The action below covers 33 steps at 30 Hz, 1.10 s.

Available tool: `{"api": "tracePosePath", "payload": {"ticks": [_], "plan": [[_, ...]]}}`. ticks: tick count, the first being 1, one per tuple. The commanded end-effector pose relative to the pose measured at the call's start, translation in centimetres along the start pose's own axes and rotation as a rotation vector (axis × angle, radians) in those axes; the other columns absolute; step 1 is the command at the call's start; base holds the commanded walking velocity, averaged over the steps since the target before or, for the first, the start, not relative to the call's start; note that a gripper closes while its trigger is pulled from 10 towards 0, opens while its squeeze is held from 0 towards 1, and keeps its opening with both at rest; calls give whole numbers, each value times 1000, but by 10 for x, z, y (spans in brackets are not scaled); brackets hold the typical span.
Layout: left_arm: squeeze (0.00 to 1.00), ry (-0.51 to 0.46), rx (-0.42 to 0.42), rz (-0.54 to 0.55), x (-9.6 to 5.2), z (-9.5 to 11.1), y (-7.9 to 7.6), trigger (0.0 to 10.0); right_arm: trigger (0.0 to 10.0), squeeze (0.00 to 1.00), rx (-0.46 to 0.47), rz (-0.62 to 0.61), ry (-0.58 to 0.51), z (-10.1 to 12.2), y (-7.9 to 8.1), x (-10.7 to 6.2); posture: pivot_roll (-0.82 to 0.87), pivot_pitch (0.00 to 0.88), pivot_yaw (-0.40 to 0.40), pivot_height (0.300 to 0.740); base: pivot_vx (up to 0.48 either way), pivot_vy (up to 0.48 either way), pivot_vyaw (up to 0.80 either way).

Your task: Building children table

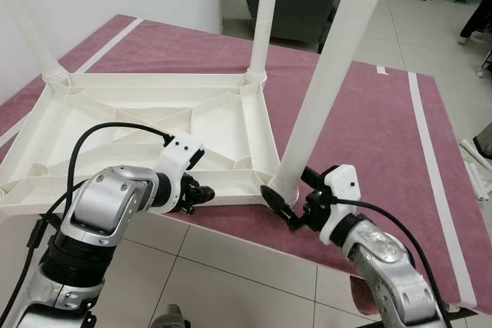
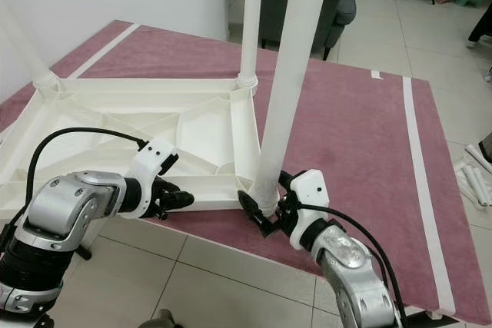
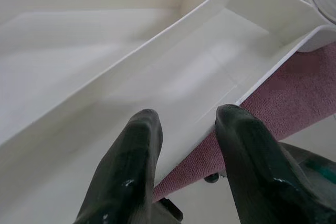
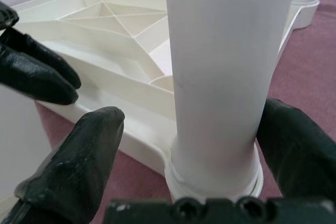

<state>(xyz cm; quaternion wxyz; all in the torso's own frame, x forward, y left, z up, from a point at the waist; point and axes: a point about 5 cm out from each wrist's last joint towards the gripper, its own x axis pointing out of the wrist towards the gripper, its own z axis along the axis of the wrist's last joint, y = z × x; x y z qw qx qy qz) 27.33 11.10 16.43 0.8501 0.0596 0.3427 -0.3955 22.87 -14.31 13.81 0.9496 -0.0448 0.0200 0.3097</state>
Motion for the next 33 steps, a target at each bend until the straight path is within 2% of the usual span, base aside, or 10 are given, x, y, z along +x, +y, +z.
{"api": "tracePosePath", "payload": {"ticks": [1,33], "plan": [[0,-740,685,28,-28,68,-26,10000,10000,0,17,33,16,-3,6,1,114,0,-1,740,0,0,0],[0,-740,685,28,-28,68,-26,10000,10000,0,17,33,16,-3,6,1,114,0,-1,740,0,0,0]]}}
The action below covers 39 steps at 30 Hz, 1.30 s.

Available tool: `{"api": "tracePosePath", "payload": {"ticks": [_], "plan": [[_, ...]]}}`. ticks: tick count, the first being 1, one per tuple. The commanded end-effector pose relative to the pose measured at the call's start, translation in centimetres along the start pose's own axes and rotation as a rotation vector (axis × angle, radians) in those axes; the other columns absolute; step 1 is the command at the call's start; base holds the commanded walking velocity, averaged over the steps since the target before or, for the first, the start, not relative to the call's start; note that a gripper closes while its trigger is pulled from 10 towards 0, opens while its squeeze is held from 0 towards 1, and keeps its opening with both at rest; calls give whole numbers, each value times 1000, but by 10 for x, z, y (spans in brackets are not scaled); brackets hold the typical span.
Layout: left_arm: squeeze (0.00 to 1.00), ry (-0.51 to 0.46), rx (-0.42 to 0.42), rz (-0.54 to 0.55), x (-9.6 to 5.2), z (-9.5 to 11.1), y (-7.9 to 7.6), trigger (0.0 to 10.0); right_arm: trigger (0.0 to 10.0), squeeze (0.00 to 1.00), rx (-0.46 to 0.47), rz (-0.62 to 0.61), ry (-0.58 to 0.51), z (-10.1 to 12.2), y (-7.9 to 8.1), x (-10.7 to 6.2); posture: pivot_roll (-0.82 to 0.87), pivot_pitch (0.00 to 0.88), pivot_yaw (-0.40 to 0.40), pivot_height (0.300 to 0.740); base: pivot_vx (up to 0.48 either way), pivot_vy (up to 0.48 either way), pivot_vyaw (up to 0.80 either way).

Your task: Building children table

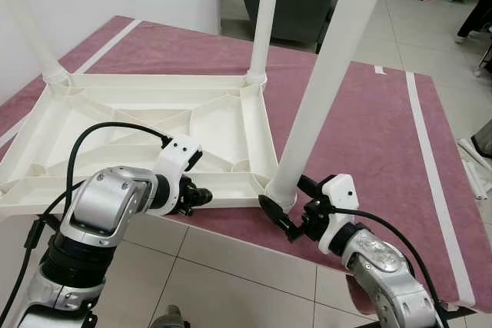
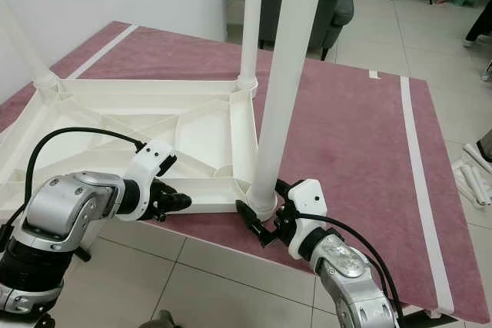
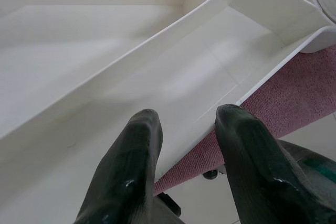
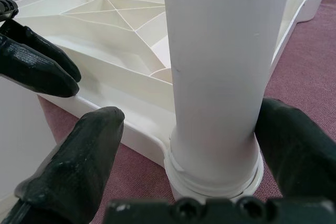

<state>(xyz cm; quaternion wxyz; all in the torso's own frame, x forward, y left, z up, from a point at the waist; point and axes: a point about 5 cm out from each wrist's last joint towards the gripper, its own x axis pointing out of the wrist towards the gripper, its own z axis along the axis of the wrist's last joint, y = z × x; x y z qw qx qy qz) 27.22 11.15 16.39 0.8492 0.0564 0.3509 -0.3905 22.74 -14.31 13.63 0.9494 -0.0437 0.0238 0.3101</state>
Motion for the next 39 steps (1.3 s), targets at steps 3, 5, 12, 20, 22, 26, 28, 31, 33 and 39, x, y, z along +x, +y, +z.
{"api": "tracePosePath", "payload": {"ticks": [3,5,12,20,22,26,28,31,33,39], "plan": [[0,-755,699,23,-28,68,-27,10000,10000,0,12,32,9,-1,5,2,114,0,-1,740,0,0,0],[0,-755,699,23,-28,68,-27,10000,10000,0,12,32,9,-1,5,2,114,0,-1,740,0,0,0],[0,-755,699,23,-28,68,-27,10000,10000,0,12,32,9,-1,5,2,114,0,-1,740,0,0,0],[0,-755,699,23,-28,68,-27,10000,10000,0,12,32,9,-1,5,2,114,0,-1,740,0,0,0],[0,-755,699,23,-28,68,-27,10000,10000,0,12,32,9,-1,5,2,114,0,-1,740,0,0,0],[0,-755,699,23,-28,68,-27,10000,10000,0,12,32,9,-1,5,2,114,0,-1,740,0,0,0],[0,-756,698,23,-28,69,-27,10000,10000,0,14,33,19,-4,6,0,112,0,0,740,0,0,0],[0,-756,686,59,-29,73,-25,10000,10000,0,10,7,15,-3,3,4,107,0,0,740,0,0,0],[0,-756,680,76,-29,75,-24,10000,10000,0,8,-3,10,-2,2,6,107,0,0,740,0,0,0],[0,-754,680,78,-29,75,-24,10000,10000,0,9,0,8,-2,3,7,110,0,0,740,0,0,0]]}}
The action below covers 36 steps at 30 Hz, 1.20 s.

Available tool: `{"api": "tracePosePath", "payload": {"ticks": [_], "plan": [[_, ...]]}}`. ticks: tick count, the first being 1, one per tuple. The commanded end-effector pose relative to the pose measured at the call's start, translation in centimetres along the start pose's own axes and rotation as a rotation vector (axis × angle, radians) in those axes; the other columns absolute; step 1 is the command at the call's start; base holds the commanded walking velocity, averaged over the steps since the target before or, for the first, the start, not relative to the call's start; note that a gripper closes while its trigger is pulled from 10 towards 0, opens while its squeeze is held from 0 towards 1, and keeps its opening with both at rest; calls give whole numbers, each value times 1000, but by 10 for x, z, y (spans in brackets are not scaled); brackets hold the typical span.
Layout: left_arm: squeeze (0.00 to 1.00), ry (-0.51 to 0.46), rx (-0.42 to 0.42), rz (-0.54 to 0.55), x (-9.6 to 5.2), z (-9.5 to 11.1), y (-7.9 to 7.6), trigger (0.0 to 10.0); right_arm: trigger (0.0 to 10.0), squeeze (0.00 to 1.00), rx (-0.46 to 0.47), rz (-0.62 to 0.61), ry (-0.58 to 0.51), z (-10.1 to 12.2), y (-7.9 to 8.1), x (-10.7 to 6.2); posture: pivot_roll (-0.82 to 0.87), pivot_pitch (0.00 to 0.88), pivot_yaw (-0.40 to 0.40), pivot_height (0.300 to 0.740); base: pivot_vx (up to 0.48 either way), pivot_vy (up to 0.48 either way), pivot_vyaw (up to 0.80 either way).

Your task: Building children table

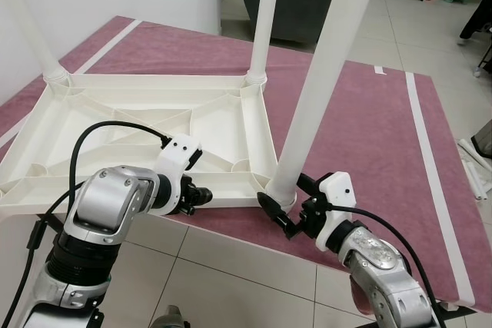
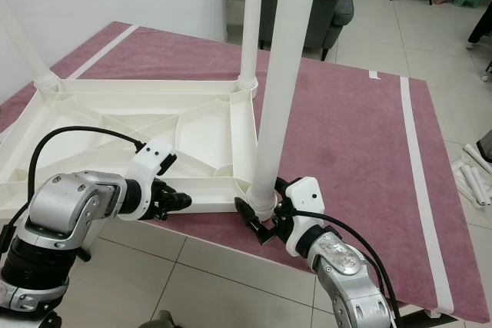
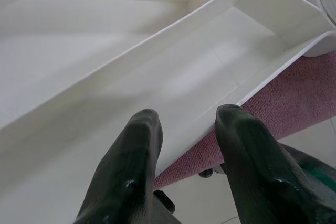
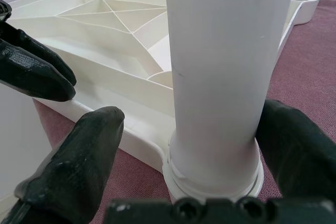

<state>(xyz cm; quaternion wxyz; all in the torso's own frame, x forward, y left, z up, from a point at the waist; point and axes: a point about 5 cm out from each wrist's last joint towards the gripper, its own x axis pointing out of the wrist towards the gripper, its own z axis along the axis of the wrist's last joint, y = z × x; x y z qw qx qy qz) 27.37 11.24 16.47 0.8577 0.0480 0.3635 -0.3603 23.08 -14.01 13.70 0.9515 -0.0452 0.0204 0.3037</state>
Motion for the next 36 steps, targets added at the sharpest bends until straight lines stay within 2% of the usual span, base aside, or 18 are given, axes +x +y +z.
{"api": "tracePosePath", "payload": {"ticks": [1,36], "plan": [[0,-786,705,19,-31,72,-27,10000,10000,0,14,14,13,-3,3,3,110,0,0,740,0,0,0],[0,-780,701,27,-32,72,-26,10000,10000,0,15,12,11,-3,3,4,111,0,1,740,0,0,0]]}}
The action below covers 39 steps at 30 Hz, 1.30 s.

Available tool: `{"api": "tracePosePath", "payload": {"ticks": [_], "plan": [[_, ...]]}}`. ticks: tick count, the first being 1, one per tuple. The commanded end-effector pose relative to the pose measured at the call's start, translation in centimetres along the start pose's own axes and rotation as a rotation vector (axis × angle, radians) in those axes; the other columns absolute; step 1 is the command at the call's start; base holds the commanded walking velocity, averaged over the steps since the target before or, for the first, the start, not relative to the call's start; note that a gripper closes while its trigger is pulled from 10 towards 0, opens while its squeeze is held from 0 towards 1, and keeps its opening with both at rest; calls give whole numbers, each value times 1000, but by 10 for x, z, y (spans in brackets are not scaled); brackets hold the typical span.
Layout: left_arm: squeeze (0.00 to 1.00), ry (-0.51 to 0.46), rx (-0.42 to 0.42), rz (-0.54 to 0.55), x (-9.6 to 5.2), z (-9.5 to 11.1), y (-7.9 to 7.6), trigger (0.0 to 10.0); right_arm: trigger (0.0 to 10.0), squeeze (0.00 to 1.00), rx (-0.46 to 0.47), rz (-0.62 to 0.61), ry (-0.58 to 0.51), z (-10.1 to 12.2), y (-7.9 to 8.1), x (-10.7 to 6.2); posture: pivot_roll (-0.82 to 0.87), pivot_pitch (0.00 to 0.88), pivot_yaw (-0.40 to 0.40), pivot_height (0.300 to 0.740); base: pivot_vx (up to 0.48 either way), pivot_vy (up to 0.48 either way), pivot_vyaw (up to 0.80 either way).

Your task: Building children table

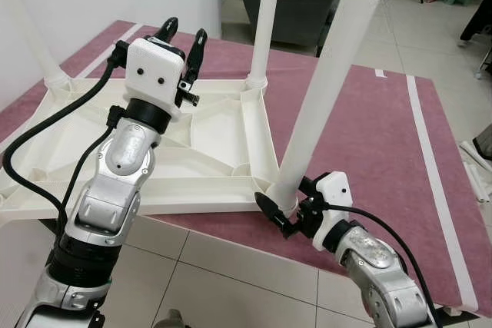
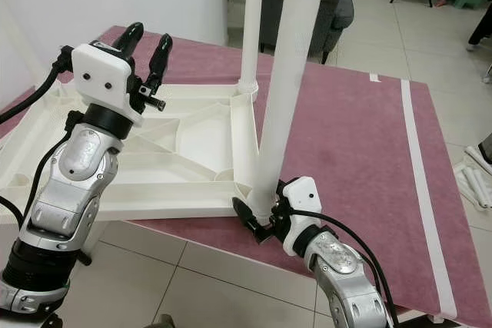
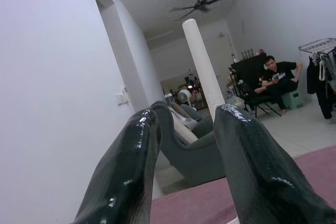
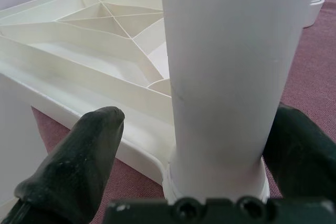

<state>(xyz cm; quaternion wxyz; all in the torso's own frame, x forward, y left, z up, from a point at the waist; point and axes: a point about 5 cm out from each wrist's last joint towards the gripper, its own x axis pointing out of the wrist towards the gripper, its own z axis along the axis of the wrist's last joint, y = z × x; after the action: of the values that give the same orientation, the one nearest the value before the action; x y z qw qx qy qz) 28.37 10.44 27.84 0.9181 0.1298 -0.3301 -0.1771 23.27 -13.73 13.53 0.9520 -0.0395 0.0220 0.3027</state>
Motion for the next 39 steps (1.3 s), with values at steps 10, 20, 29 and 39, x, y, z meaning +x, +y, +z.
{"api": "tracePosePath", "payload": {"ticks": [10,20,29,39], "plan": [[0,303,-108,-612,-12,-25,-29,10000,10000,0,3,14,11,-2,2,0,111,0,1,740,0,0,0],[0,303,-108,-612,-12,-25,-29,10000,10000,0,3,14,11,-2,2,0,111,0,1,740,0,0,0],[0,303,-108,-612,-12,-25,-29,10000,10000,0,3,14,11,-2,2,0,111,0,1,740,0,0,0],[0,303,-108,-612,-12,-25,-29,10000,10000,0,3,14,11,-2,2,0,111,0,1,740,0,0,0]]}}
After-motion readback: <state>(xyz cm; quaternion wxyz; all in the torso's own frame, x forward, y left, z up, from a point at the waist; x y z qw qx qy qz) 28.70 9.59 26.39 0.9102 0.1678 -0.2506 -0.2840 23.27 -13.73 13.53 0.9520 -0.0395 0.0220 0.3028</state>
